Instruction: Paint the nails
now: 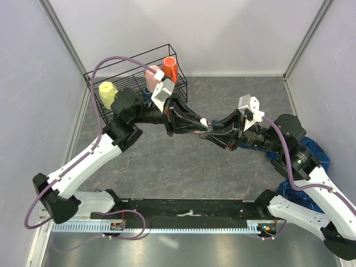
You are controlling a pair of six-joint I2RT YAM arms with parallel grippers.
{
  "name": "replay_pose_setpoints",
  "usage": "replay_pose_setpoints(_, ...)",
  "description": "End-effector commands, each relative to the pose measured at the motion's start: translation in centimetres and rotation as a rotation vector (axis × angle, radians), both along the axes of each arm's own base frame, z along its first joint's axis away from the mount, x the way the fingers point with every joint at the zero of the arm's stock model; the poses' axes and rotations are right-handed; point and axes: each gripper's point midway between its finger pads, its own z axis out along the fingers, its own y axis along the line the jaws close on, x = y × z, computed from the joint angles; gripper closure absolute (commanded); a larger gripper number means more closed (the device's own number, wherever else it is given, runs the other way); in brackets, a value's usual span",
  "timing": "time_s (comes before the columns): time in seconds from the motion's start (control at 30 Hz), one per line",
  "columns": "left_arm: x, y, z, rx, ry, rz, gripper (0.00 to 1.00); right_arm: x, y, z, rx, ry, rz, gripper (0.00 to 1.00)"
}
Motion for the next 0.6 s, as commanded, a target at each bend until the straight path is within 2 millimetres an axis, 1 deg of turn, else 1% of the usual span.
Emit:
replay_pose_setpoints(0.0,-2.3,2.0,-3.2,0.141,0.032,-0.351,0.98,-2.0,0.3,3.0,0.092,-0.093,0.107,1.0)
replay_pose_setpoints(0.07,-1.0,1.9,-3.2,0.147,0.063,-0.292,0.98,-1.7,0.2,2.8,0.093,-0.093,0.087,1.0)
replay_pose_setpoints(0.1,0.8,1.7,-2.9,0.136,0.084,-0.195,0.96,-1.4,0.1,2.7,0.092,-0.087,0.068,1.0)
replay_pose_setpoints(0.13,1.7,1.7,-2.8,0.135,0.096,-0.141,0.88,-1.2,0.0,2.8,0.09,-0.096,0.053,1.0)
replay_pose_setpoints(0.17,2.2,1.9,-3.0,0.149,0.118,-0.089,0.67,-0.9,0.0,2.5,0.081,-0.089,0.041,1.0)
replay_pose_setpoints(0.2,3.7,1.9,-2.8,0.139,0.134,0.001,0.57,-0.4,0.0,2.3,0.073,-0.081,0.019,1.0)
replay_pose_setpoints(0.23,4.2,2.1,-2.7,0.137,0.143,0.049,0.49,-0.1,0.0,2.2,0.064,-0.086,0.009,1.0)
replay_pose_setpoints(0.27,4.5,2.3,-2.7,0.138,0.157,0.088,0.38,0.2,0.1,1.9,0.048,-0.079,-0.002,1.0)
replay_pose_setpoints(0.3,4.8,2.9,-1.9,0.112,0.152,0.15,0.35,0.5,0.1,1.7,0.04,-0.076,-0.015,1.0)
replay_pose_setpoints(0.33,5.0,3.1,-2.0,0.107,0.168,0.183,0.29,0.9,0.0,1.7,0.033,-0.087,-0.036,1.0)
replay_pose_setpoints(0.37,5.0,3.5,-1.6,0.092,0.168,0.214,0.06,1.3,0.0,1.2,0.014,-0.076,-0.047,1.0)
replay_pose_setpoints(0.4,5.3,4.3,-0.6,0.059,0.167,0.281,0.0,1.6,0.1,1.0,0.004,-0.077,-0.056,1.0)
replay_pose_setpoints(0.47,5.6,5.1,-0.1,0.038,0.199,0.346,0.0,2.3,0.0,0.8,-0.016,-0.077,-0.086,1.0)
replay_pose_setpoints(0.5,6.0,5.7,0.5,0.011,0.212,0.4,0.0,2.5,0.0,0.7,-0.023,-0.077,-0.094,1.0)
replay_pose_setpoints(0.57,5.9,5.8,0.8,-0.013,0.268,0.428,0.01,3.3,-0.1,0.7,-0.029,-0.072,-0.129,1.0)
